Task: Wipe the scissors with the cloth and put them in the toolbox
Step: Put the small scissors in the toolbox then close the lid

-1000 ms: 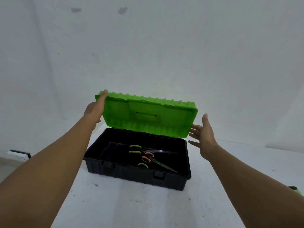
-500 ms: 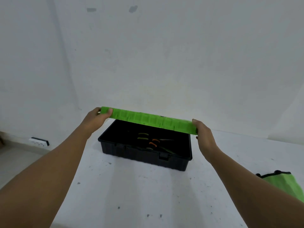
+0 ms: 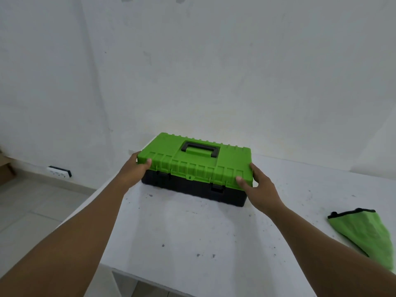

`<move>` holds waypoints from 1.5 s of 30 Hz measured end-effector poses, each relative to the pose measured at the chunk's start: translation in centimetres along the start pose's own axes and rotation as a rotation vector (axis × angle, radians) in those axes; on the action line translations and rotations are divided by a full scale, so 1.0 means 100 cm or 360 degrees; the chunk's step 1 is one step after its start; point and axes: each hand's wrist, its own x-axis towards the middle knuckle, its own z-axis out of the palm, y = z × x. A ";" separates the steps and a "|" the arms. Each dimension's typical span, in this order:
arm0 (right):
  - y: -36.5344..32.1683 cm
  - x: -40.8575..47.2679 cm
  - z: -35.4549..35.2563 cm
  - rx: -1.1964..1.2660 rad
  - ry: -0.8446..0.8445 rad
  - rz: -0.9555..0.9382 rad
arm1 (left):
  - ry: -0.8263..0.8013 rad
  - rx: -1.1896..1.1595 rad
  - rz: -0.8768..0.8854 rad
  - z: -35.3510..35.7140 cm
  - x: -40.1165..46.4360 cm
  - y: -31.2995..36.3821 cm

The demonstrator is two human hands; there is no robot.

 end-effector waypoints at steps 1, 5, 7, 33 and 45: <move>0.001 -0.001 0.001 -0.0001 0.0005 0.0004 | 0.0039 -0.0024 0.0023 0.002 -0.003 -0.001; 0.004 -0.008 0.005 -0.0092 0.0010 0.0012 | 0.0100 0.0163 0.0377 0.002 -0.017 -0.011; 0.007 -0.013 0.008 -0.0169 0.0028 -0.0012 | 0.0013 0.0365 0.0427 0.007 -0.024 -0.017; 0.017 0.037 0.023 -0.0157 0.0133 -0.0023 | 0.0074 0.0479 0.0479 0.041 0.024 -0.013; 0.023 0.075 0.023 -0.0116 0.0139 0.0011 | 0.0064 0.0508 0.0467 0.055 0.056 0.000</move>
